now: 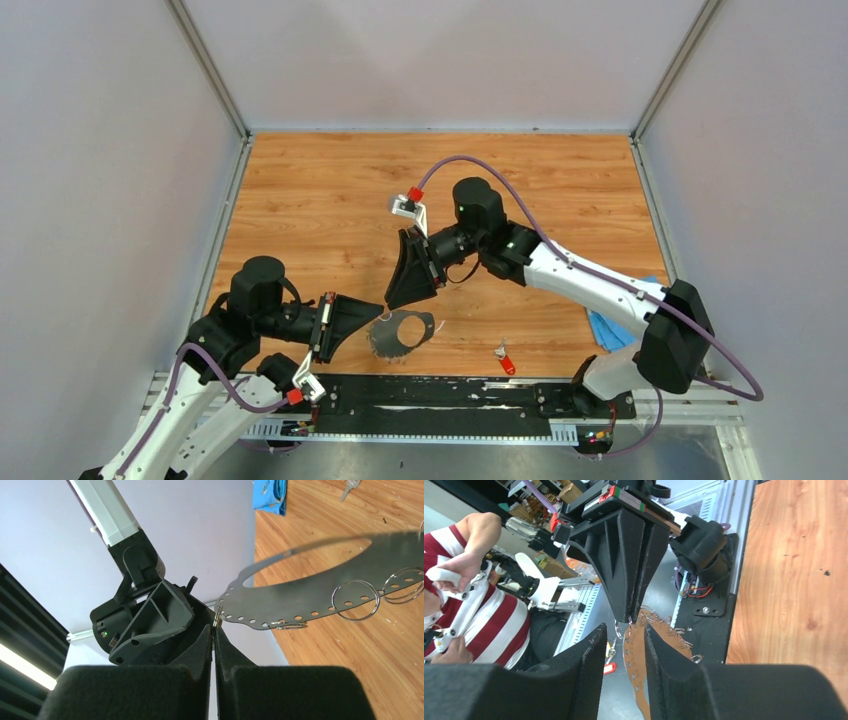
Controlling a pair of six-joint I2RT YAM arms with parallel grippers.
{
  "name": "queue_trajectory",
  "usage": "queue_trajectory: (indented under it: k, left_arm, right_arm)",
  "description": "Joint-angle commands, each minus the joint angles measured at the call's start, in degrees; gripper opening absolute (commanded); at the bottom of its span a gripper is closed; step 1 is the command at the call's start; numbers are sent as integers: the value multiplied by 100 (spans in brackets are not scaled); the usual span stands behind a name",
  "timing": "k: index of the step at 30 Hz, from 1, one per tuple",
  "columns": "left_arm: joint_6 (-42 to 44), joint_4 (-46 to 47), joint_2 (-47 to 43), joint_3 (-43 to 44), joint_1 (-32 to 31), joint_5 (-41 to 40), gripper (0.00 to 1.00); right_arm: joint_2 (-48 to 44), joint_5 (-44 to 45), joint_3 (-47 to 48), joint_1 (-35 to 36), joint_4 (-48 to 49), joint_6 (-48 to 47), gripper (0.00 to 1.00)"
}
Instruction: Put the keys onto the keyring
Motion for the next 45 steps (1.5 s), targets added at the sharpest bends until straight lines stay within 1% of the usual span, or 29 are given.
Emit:
queue_trajectory:
  k: [1,7,11,17,19,21,22,28,29,30,31,32,34,35,38,39,42,44,45]
  left_arm:
    - [3697,109,-35,-46,-30,259,0]
    - [3709,115,-61,-54,-29,255,0]
    - [3722,115,-53,-29,-24,227,0]
    - [3729,115,-78,-53,-29,232,0]
    - [3734,123,-106,-76,-26,221,0]
    - [3727,122,-122,-94,-26,185,0]
    - [3727,122,-134,-98,-29,181,0]
    - [3710,119,-164,-208,-24,-75,0]
    - [3693,117,-148,-232,-30,-182,4]
    - [3619,108,-137,-250,-29,-322,16]
    - [3438,105,-126,-248,-30,-448,27]
    - [3139,105,-111,-225,-25,-566,35]
    - [2481,107,-46,-156,-29,-809,56]
    - [2059,108,-11,-96,-25,-905,61]
    - [535,110,128,175,-25,-1142,66]
    - [-258,81,203,339,-28,-1197,66]
    - [-2215,-126,561,868,-28,-1248,67]
    - [-3272,-384,973,1249,-25,-1283,66]
    - [-3986,-401,1110,1411,-28,-1290,65]
  right_arm:
    - [68,-459,184,135,87,140,34]
    - [45,-383,128,150,-165,294,31]
    - [171,-381,163,190,-169,542,24]
    - [312,-407,197,295,-193,797,17]
    - [308,-356,194,313,-154,835,12]
    - [325,-352,150,332,-27,990,2]
    - [339,-355,124,333,70,1081,1]
    - [167,-159,-25,327,332,1246,0]
    - [119,-115,-63,325,328,1245,0]
    - [64,-65,-120,315,315,1238,0]
    - [-4,14,-171,297,246,1199,0]
    - [-70,137,-213,273,104,1109,0]
    - [-243,434,-217,255,-335,750,0]
    - [-330,587,-192,254,-558,560,0]
    - [-526,1034,-33,257,-1337,-111,0]
    - [-582,1177,3,255,-1559,-273,0]
    - [-754,1615,37,270,-1866,-651,0]
    - [-838,1940,142,301,-2292,-1029,0]
    - [-869,2121,194,315,-2485,-1212,0]
